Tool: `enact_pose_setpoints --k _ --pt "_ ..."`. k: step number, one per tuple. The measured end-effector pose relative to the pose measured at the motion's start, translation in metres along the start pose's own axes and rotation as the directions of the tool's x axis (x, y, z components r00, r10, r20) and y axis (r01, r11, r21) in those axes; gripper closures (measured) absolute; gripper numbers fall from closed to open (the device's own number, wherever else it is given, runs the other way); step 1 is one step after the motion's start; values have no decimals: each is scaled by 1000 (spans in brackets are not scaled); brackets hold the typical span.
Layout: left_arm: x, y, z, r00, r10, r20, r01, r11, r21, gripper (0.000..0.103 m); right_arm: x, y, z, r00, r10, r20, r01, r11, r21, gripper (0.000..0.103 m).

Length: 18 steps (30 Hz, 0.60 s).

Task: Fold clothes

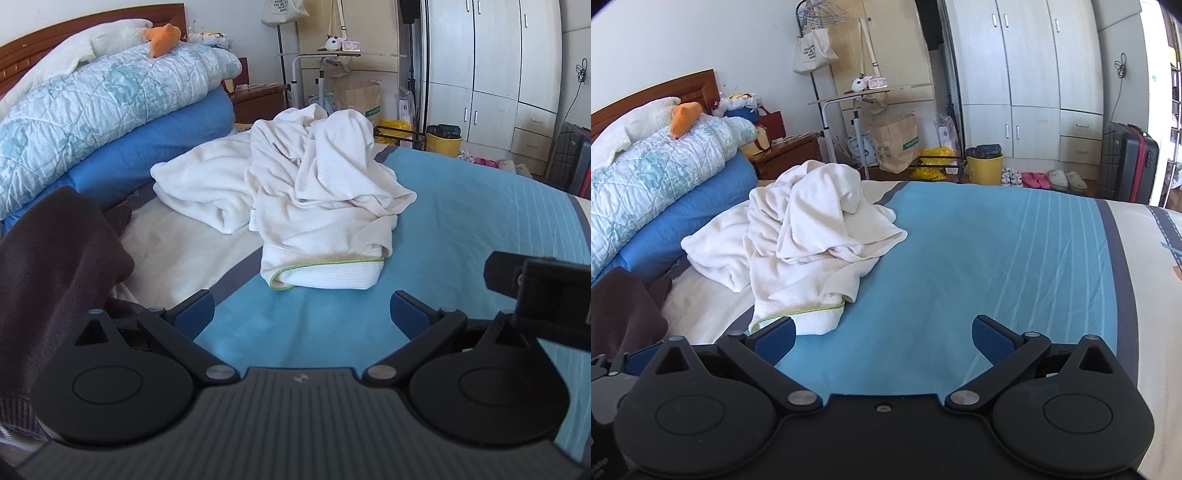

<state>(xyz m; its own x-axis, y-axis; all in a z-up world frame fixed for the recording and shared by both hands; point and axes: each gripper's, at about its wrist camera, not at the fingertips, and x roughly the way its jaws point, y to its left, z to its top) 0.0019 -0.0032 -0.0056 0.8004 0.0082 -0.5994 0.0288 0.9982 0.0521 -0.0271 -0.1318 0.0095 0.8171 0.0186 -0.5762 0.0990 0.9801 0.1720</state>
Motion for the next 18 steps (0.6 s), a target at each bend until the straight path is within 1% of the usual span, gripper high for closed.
enact_pose_setpoints --k 5,18 --pt "2 -1 -2 1000 1 -7 -1 1000 10 0 1 3 -1 1000 -3 2 3 1000 -18 0" --pt "2 -2 -2 1000 6 -10 -6 1000 16 0 3 2 -2 1000 -7 -6 7 1000 -6 0"
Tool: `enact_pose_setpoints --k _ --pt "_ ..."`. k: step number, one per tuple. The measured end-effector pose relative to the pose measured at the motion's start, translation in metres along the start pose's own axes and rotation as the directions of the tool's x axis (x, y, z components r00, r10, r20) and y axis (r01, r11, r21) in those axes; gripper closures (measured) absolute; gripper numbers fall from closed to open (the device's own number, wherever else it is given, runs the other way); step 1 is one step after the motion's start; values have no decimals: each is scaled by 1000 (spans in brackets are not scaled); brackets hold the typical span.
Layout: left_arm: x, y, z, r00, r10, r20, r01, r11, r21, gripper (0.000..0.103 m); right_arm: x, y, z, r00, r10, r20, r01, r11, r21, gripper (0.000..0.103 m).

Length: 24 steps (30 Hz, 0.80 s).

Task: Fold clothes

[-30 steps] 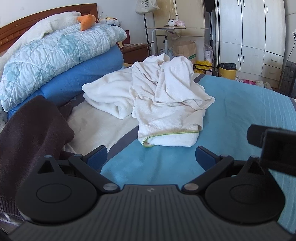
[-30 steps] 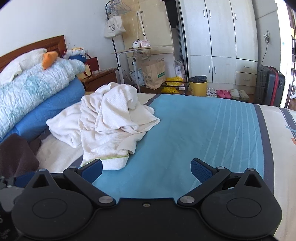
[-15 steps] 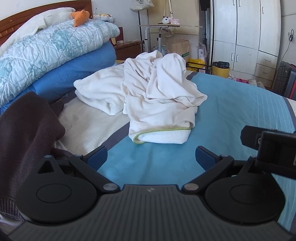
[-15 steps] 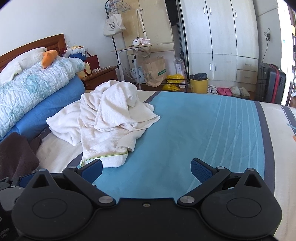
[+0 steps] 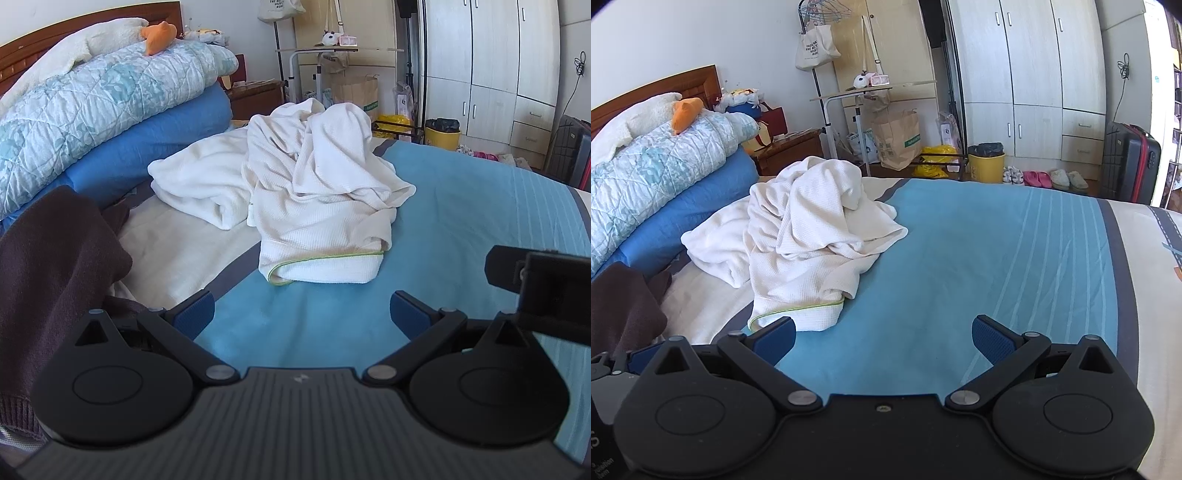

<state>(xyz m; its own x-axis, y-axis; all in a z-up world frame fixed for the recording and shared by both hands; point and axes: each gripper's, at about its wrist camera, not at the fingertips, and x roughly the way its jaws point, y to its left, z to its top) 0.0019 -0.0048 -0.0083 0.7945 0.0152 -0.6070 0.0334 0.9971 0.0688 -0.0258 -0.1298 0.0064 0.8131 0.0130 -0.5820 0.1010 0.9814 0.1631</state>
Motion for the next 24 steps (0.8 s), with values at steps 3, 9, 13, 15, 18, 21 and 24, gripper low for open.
enact_pose_setpoints --k 3,9,13,15,18,21,24 --pt "1 0 0 1000 3 -4 -3 1000 -3 0 0 0 -1 1000 -1 -1 1 1000 -1 0" --pt "3 1 -1 1000 7 -12 -7 1000 -6 0 0 0 -1 1000 -2 -1 2 1000 2 0" --pt "4 0 -1 1000 10 -19 -10 1000 -5 0 0 -1 -2 1000 -3 -4 3 1000 7 0" --pt "4 0 -2 1000 11 -22 -11 1000 -4 0 1 -2 -2 1000 -6 -7 6 1000 9 0" --pt "6 0 -2 1000 13 -28 -13 1000 -3 0 2 -3 -3 1000 -12 -11 13 1000 12 0" --pt "8 -1 -3 999 20 -36 -20 1000 2 0 3 -4 -3 1000 -21 -18 21 1000 18 0" --pt "10 -3 -4 998 32 -48 -32 999 10 0 5 -5 -3 1000 -19 -25 19 999 28 0"
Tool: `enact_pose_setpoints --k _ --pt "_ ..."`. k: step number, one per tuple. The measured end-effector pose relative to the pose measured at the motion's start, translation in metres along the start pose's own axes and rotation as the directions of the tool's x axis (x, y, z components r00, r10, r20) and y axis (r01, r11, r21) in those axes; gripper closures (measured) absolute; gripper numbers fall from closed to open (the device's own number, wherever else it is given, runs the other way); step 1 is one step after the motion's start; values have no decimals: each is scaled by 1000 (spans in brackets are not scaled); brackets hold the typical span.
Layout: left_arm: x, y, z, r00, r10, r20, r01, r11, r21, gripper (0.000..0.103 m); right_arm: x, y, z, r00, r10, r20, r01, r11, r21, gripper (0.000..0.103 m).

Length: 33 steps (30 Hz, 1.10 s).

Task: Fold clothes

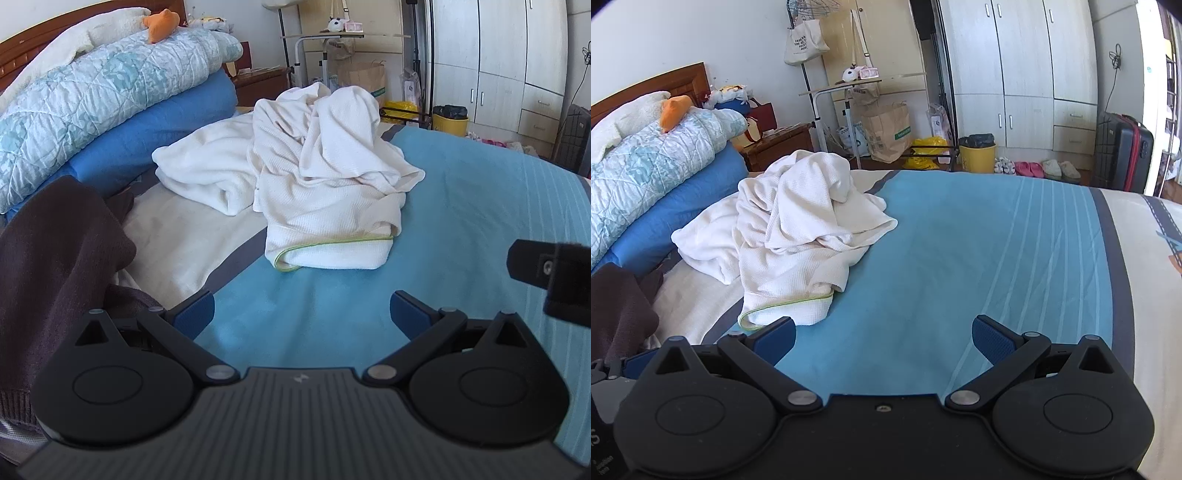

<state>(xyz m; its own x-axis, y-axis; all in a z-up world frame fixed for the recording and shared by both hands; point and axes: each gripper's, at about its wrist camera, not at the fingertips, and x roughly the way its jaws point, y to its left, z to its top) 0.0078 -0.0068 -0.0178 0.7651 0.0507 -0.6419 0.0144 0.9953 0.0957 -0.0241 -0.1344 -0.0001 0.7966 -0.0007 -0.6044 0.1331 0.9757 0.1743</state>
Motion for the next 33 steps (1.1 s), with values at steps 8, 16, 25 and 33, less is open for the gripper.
enact_pose_setpoints --k 8,16,25,33 --pt "4 -2 4 1000 18 -24 -18 1000 -4 0 6 -4 -2 1000 13 -4 -13 1000 -8 0" --pt "15 22 76 978 -206 -40 195 963 -188 0 27 -36 53 994 105 24 -106 992 62 0" --pt "136 56 121 986 -156 51 164 940 -300 7 110 -26 82 907 419 -42 -404 893 199 0" --pt "206 96 107 987 -157 14 146 876 -459 15 189 26 143 892 440 -105 -432 897 91 0"
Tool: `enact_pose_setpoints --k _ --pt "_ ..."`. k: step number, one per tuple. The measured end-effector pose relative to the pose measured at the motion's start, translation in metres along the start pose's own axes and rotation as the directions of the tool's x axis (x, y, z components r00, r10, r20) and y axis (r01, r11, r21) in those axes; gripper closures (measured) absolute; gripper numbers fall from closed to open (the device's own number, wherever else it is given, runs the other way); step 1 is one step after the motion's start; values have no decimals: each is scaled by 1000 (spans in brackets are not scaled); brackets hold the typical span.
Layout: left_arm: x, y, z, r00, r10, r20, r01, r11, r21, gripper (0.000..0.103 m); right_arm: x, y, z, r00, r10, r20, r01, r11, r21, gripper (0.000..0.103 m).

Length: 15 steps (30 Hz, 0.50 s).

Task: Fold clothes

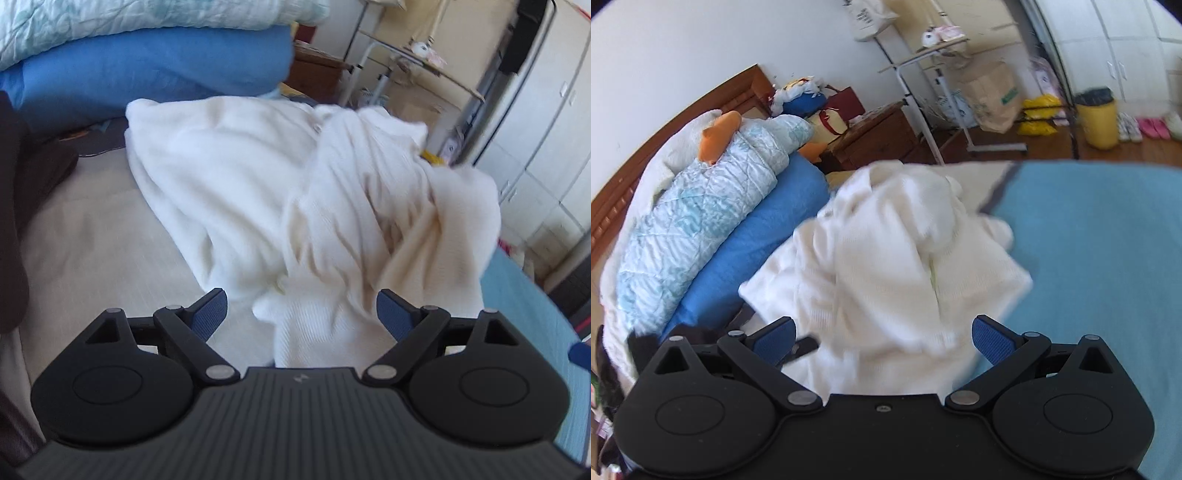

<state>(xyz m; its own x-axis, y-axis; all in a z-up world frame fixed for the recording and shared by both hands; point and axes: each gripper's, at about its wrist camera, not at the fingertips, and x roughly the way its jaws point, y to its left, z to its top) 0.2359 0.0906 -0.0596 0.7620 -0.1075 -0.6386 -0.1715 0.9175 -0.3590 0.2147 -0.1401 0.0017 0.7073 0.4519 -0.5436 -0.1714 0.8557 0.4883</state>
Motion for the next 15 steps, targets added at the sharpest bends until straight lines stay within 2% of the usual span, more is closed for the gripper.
enact_pose_setpoints --k 2,3,4,5,6,7,9,11,12,13,15 --pt "11 12 1 999 -49 -22 48 998 -46 15 29 5 25 1000 -15 -4 15 1000 -6 0" --pt "16 17 0 996 -80 -39 77 995 -70 19 43 6 34 1000 -22 -4 22 1000 -9 1" --pt "24 21 -3 984 -167 -59 161 982 -99 26 56 6 44 1000 -29 -4 29 1000 -12 4" --pt "31 24 -6 965 -252 -77 241 962 -131 38 70 7 53 999 -37 -4 36 999 -15 4" --pt "40 25 -8 946 -310 -97 290 941 -178 38 84 6 59 998 -55 -8 55 998 -9 4" --pt "46 23 -10 940 -323 -109 298 934 -195 38 99 4 65 997 -73 -11 73 997 -3 4" --pt "52 13 -10 957 -264 -124 244 958 -151 38 127 1 74 993 -115 -26 115 993 11 6" --pt "55 8 -10 967 -224 -121 208 969 -130 38 148 -5 70 994 -85 -68 87 996 14 42" --pt "55 9 -10 967 -227 -119 209 966 -150 38 157 -3 65 991 -76 -110 75 997 -13 67" --pt "54 10 -9 966 -230 -116 209 963 -168 38 158 3 57 988 -88 -124 81 995 -61 74" --pt "49 11 -6 971 -224 -84 208 964 -166 38 146 21 36 991 -106 -82 88 977 -194 83"
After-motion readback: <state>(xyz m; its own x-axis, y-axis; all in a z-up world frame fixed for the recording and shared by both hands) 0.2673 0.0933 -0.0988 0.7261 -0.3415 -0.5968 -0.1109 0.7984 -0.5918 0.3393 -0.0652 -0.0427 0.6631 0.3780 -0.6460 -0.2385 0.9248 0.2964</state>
